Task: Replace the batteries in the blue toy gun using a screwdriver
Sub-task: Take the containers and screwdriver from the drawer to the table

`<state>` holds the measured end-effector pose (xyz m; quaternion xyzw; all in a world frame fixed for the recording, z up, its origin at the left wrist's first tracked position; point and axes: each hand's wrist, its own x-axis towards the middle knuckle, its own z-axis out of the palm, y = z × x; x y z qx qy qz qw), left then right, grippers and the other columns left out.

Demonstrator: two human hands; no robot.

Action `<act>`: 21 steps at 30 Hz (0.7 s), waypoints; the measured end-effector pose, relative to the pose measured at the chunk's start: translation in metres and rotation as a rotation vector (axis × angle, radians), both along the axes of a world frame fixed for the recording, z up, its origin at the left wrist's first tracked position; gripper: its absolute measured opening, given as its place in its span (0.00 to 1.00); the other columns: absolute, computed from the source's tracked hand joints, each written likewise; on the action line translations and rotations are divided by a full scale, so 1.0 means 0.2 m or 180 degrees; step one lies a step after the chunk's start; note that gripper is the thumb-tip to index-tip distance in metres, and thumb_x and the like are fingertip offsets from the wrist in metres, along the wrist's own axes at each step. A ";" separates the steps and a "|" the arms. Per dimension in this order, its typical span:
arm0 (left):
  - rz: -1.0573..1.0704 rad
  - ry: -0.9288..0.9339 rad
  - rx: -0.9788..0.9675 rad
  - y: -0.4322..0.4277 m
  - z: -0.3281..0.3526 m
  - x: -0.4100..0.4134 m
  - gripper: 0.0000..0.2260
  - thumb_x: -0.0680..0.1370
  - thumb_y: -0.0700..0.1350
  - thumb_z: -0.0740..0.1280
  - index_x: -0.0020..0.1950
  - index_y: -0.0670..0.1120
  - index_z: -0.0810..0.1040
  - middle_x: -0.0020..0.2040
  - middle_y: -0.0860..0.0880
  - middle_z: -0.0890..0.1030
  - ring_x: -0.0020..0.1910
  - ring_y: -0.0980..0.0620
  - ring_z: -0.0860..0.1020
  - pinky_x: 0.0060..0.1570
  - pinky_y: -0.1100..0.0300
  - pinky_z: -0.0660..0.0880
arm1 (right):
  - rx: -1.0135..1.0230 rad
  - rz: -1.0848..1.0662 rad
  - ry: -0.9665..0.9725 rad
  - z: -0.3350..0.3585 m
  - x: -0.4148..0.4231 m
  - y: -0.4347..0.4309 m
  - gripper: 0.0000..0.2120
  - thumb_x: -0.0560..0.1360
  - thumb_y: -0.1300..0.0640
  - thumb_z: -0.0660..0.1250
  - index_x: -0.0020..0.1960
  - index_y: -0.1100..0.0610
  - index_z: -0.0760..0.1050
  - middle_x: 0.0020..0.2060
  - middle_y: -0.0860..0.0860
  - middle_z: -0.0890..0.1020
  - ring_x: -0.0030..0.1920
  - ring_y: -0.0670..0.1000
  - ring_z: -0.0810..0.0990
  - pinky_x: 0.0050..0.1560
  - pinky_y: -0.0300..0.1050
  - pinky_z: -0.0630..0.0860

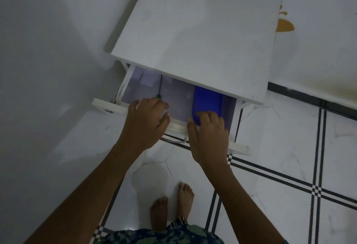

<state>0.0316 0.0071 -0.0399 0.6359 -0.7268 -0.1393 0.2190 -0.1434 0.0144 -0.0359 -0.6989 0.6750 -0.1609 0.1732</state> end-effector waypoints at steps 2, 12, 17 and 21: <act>0.0099 0.0155 0.0158 0.02 -0.02 0.01 0.17 0.76 0.50 0.60 0.54 0.40 0.80 0.48 0.43 0.83 0.44 0.44 0.80 0.48 0.47 0.77 | 0.0173 -0.0083 -0.0062 0.00 0.01 0.03 0.13 0.79 0.50 0.64 0.58 0.57 0.77 0.56 0.55 0.79 0.55 0.56 0.76 0.54 0.56 0.76; 0.0583 0.0075 0.0488 0.02 -0.08 0.02 0.16 0.72 0.49 0.62 0.53 0.41 0.79 0.47 0.44 0.81 0.43 0.45 0.78 0.41 0.53 0.75 | 0.0810 -0.0325 0.0171 0.02 0.03 0.01 0.31 0.74 0.44 0.68 0.72 0.54 0.62 0.75 0.55 0.60 0.72 0.58 0.60 0.66 0.54 0.69; 0.0909 -0.0193 0.1295 -0.14 -0.12 0.04 0.12 0.76 0.49 0.66 0.47 0.40 0.72 0.35 0.47 0.73 0.33 0.48 0.74 0.32 0.59 0.69 | 0.1349 -0.0471 0.0404 -0.04 0.05 -0.10 0.50 0.65 0.38 0.76 0.76 0.52 0.50 0.75 0.57 0.55 0.72 0.64 0.59 0.66 0.62 0.70; 0.0926 -0.0271 0.2028 -0.24 -0.20 0.02 0.15 0.73 0.49 0.70 0.49 0.41 0.69 0.36 0.48 0.71 0.32 0.51 0.70 0.30 0.60 0.66 | 0.1472 -0.0442 0.0441 -0.08 0.05 -0.13 0.52 0.66 0.40 0.76 0.77 0.47 0.46 0.75 0.57 0.49 0.70 0.66 0.59 0.63 0.62 0.73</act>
